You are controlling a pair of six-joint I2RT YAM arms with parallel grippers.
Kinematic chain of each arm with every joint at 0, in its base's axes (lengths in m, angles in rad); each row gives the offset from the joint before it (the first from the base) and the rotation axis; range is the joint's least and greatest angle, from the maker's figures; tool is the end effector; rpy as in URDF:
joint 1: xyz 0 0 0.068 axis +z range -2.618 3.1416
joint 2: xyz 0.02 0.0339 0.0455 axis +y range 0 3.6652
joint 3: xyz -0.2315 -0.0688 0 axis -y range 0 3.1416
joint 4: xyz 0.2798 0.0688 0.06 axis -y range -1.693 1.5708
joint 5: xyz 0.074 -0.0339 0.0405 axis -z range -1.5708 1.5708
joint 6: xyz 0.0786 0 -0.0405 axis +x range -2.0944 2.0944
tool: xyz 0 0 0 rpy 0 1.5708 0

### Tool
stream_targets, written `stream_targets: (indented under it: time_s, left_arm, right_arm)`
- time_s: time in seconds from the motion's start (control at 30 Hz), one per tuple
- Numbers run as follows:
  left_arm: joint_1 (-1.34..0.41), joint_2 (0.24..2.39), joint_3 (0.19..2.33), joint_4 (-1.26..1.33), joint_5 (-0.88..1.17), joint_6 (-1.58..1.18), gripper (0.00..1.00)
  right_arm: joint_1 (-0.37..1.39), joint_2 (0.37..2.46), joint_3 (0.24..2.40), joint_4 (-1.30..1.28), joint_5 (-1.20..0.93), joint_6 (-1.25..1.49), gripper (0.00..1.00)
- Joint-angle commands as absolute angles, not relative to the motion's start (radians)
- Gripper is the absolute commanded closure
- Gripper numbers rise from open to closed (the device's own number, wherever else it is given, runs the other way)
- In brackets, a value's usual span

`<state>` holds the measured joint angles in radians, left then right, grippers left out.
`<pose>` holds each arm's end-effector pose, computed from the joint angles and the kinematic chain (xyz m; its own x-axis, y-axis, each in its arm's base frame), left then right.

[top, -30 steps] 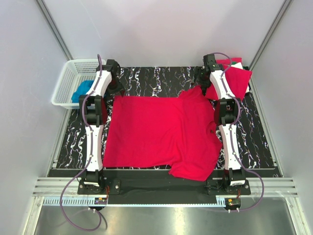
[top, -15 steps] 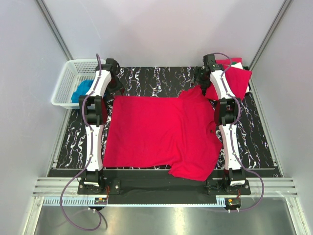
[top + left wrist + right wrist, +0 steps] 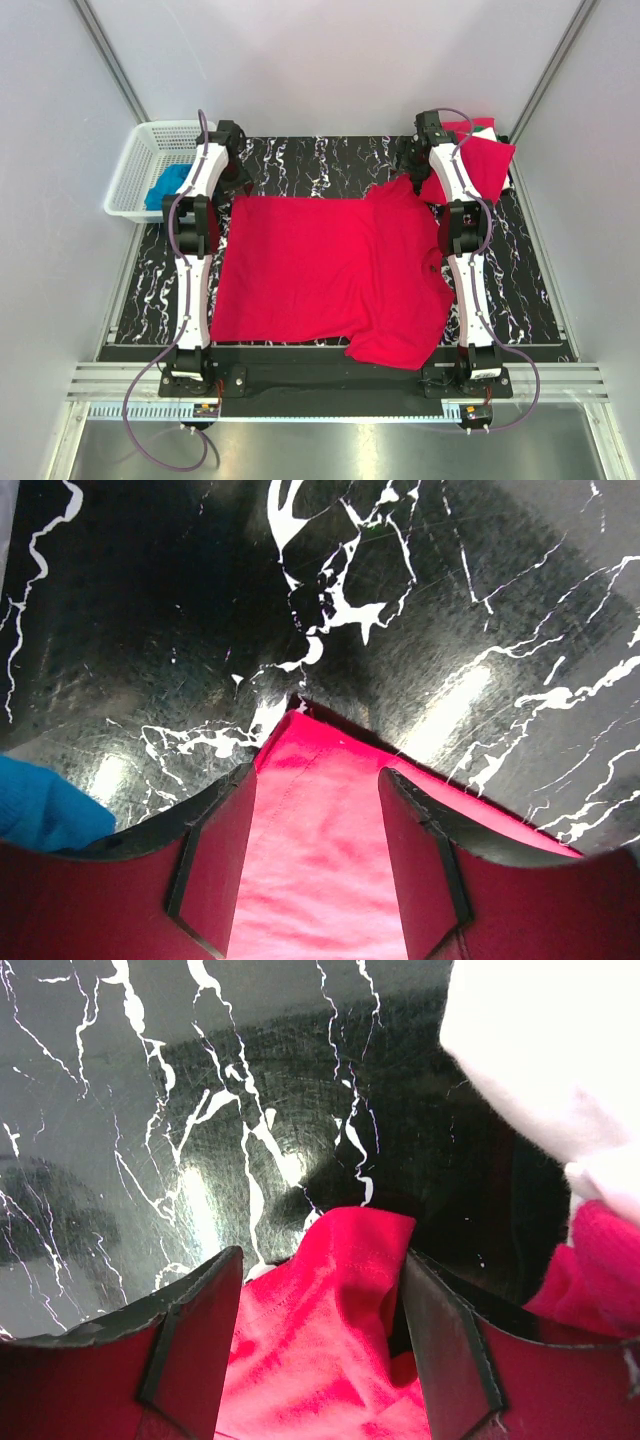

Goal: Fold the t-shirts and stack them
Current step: Fold the tshirt

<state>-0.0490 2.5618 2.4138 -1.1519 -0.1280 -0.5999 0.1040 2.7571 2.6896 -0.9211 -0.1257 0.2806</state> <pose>0.5398 -0.0164 0.1120 -0.8025 -0.5213 -0.2903 -0.5314 0.8457 -0.0496 0.5971 0.0722 0.1144 -0.8458 0.1880 -0.4994 0.0652 0.9653 0.2529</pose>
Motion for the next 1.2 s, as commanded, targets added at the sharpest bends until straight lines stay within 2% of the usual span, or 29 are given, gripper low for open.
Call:
stream_targets:
  time_s: [0.0,0.17,0.33,0.83,1.17]
  left_arm:
    - [-0.018,2.571,2.465,-1.140,-0.278,-0.588,0.43]
    - [-0.034,2.580,2.470,-1.144,-0.294,-0.583,0.44]
    - [-0.037,2.586,2.477,-1.146,-0.293,-0.586,0.52]
    - [-0.038,2.605,2.496,-1.137,-0.279,-0.580,0.58]
    - [-0.038,2.599,2.482,-1.128,-0.268,-0.571,0.61]
  right_arm:
    - [0.115,2.715,2.671,-0.969,-0.153,0.276,0.29]
    - [0.115,2.712,2.665,-0.969,-0.161,0.276,0.30]
    - [0.115,2.711,2.666,-0.969,-0.167,0.279,0.30]
    - [0.115,2.720,2.666,-0.963,-0.183,0.285,0.33]
    - [0.114,2.724,2.671,-0.962,-0.167,0.284,0.43]
